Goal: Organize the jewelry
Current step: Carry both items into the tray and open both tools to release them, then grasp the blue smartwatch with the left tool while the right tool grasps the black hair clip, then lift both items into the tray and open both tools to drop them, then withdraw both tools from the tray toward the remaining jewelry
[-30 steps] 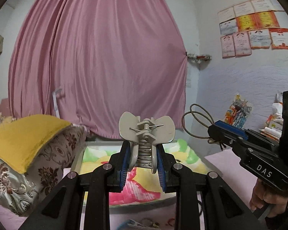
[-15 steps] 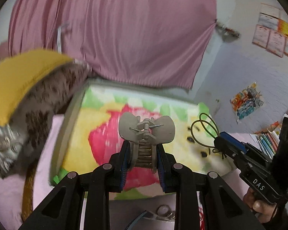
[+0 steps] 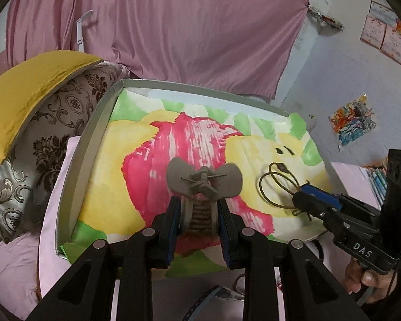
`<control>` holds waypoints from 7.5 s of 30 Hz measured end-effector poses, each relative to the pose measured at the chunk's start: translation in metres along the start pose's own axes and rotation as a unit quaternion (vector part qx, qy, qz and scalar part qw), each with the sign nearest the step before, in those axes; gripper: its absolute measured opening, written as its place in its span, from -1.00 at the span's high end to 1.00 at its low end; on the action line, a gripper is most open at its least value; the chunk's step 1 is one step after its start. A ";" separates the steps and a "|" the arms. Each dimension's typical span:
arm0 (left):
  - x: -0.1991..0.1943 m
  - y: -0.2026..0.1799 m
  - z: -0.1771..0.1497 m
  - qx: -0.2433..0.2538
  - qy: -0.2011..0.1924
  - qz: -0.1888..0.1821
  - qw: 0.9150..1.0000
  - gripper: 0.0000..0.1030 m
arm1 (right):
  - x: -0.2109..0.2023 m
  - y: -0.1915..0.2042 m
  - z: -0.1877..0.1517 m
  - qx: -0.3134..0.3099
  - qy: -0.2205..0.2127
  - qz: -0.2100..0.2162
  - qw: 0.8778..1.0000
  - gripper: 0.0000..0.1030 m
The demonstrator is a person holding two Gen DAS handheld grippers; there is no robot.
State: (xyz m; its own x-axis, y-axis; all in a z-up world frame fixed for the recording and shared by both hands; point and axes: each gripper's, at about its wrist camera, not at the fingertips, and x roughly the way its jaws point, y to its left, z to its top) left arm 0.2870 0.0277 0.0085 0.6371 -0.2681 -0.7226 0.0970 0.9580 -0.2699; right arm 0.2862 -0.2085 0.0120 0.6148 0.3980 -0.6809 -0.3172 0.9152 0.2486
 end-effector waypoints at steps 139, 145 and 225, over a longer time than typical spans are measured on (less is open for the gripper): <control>-0.126 -0.104 -0.082 0.117 -0.270 -0.028 0.955 -0.04 | -0.192 0.045 -0.069 -0.135 -0.296 -0.039 0.945 0.74; -0.112 -0.104 -0.048 0.120 -0.299 -0.009 0.946 -0.04 | -0.169 0.041 -0.036 -0.134 -0.291 -0.051 0.946 0.74; -0.137 -0.063 -0.104 0.044 -0.263 0.046 0.963 -0.99 | -0.167 0.018 -0.073 -0.095 -0.297 -0.092 0.946 -0.98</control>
State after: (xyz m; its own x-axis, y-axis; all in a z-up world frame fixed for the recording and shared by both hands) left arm 0.1140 -0.0065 0.0587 0.9432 -0.1153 -0.3116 0.0715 0.9863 -0.1488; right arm 0.1254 -0.2631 0.0797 0.9512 0.2502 -0.1805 -0.2548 0.9670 -0.0022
